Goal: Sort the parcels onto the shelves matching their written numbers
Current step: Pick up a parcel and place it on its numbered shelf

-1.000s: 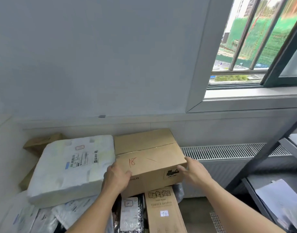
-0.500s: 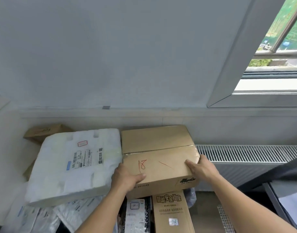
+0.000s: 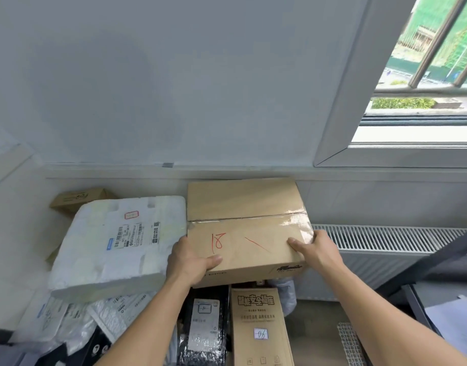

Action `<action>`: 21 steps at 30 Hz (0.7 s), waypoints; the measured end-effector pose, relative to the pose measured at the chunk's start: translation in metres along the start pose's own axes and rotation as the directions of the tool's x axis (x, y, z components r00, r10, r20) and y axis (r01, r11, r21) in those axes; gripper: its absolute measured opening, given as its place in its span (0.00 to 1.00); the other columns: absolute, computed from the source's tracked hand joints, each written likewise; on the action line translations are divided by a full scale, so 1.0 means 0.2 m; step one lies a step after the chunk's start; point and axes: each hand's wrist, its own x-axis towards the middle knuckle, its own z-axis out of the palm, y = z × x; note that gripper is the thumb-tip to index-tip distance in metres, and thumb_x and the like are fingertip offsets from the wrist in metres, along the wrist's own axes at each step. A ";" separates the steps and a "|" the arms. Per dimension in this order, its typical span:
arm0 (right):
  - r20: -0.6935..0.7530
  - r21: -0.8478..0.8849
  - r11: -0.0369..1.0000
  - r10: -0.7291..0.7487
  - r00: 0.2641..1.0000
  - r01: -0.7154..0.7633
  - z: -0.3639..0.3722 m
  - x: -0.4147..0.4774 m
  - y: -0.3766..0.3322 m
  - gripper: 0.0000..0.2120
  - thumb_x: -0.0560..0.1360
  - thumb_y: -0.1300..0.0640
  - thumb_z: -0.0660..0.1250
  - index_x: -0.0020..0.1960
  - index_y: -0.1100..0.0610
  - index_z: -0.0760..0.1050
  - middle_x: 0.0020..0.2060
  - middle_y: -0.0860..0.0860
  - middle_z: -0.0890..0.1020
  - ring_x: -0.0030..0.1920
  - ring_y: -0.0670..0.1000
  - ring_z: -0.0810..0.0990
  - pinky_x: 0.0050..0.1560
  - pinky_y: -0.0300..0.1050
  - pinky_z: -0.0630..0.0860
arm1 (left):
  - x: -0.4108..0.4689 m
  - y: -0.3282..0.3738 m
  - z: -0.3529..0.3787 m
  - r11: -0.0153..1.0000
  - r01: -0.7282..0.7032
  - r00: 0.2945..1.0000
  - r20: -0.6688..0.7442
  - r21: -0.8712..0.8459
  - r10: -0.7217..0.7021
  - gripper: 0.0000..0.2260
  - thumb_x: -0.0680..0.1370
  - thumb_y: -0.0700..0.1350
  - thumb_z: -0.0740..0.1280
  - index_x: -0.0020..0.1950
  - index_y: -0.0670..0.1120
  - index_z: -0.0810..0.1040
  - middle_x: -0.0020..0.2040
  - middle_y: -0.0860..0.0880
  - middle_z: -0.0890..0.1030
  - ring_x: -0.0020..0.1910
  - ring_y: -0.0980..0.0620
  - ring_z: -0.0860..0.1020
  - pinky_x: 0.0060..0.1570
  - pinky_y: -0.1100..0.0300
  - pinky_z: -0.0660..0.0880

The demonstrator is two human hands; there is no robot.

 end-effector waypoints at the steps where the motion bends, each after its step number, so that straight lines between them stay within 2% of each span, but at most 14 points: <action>1: -0.011 0.017 1.000 -0.016 1.000 0.016 -0.03 -0.03 -0.01 0.27 0.72 0.42 0.75 0.61 0.56 0.69 0.51 0.50 0.79 0.48 0.52 0.79 0.40 0.48 0.75 | -0.05 0.02 -0.02 1.000 -0.025 1.000 -0.017 -0.013 0.025 0.32 0.64 0.53 0.82 0.63 0.48 0.73 0.60 0.49 0.80 0.59 0.45 0.78 0.60 0.52 0.75; 5: -0.038 0.036 0.996 -0.082 0.996 0.083 -0.17 -0.17 -0.06 0.29 0.71 0.42 0.75 0.63 0.56 0.69 0.52 0.51 0.79 0.49 0.52 0.78 0.38 0.47 0.72 | -0.25 0.06 -0.09 0.992 -0.093 0.992 -0.097 -0.089 0.085 0.32 0.63 0.53 0.83 0.63 0.50 0.74 0.59 0.51 0.80 0.58 0.47 0.78 0.59 0.51 0.76; 8: -0.045 0.050 0.991 -0.122 0.991 0.125 -0.25 -0.29 -0.06 0.32 0.70 0.40 0.76 0.64 0.55 0.68 0.53 0.50 0.78 0.52 0.54 0.78 0.47 0.51 0.77 | -0.43 0.07 -0.14 0.978 -0.143 0.982 -0.142 -0.150 0.121 0.26 0.65 0.48 0.82 0.55 0.53 0.72 0.53 0.54 0.79 0.55 0.50 0.77 0.56 0.55 0.75; 10: -0.048 0.069 0.985 -0.152 0.987 0.155 -0.28 -0.36 -0.04 0.34 0.68 0.39 0.76 0.65 0.55 0.68 0.55 0.50 0.79 0.54 0.54 0.79 0.53 0.53 0.78 | -0.54 0.06 -0.17 0.967 -0.187 0.972 -0.175 -0.174 0.156 0.26 0.66 0.45 0.82 0.55 0.55 0.70 0.51 0.55 0.78 0.54 0.50 0.76 0.56 0.55 0.75; 14: -0.028 0.108 0.963 -0.244 0.969 0.245 -0.32 -0.51 -0.01 0.35 0.65 0.36 0.77 0.65 0.51 0.71 0.56 0.49 0.79 0.54 0.52 0.80 0.54 0.54 0.79 | -0.75 0.02 -0.23 0.957 -0.213 0.959 -0.229 -0.198 0.166 0.30 0.65 0.47 0.83 0.60 0.54 0.71 0.56 0.54 0.79 0.57 0.50 0.77 0.58 0.50 0.76; 18: 0.007 0.203 0.930 -0.313 0.950 0.305 -0.33 -0.66 0.00 0.29 0.69 0.43 0.77 0.64 0.50 0.70 0.54 0.48 0.77 0.50 0.48 0.79 0.53 0.53 0.79 | -0.90 -0.06 -0.28 0.955 -0.227 0.943 -0.288 -0.191 0.167 0.32 0.64 0.49 0.83 0.62 0.54 0.71 0.59 0.52 0.78 0.58 0.49 0.76 0.57 0.50 0.77; 21: 0.029 0.233 0.908 -0.363 0.931 0.347 -0.33 -0.78 -0.01 0.29 0.71 0.46 0.77 0.66 0.50 0.69 0.55 0.48 0.78 0.52 0.49 0.79 0.52 0.52 0.79 | -1.00 -0.14 -0.32 0.951 -0.236 0.932 -0.323 -0.202 0.163 0.34 0.63 0.50 0.83 0.64 0.55 0.70 0.59 0.53 0.77 0.58 0.50 0.76 0.58 0.48 0.77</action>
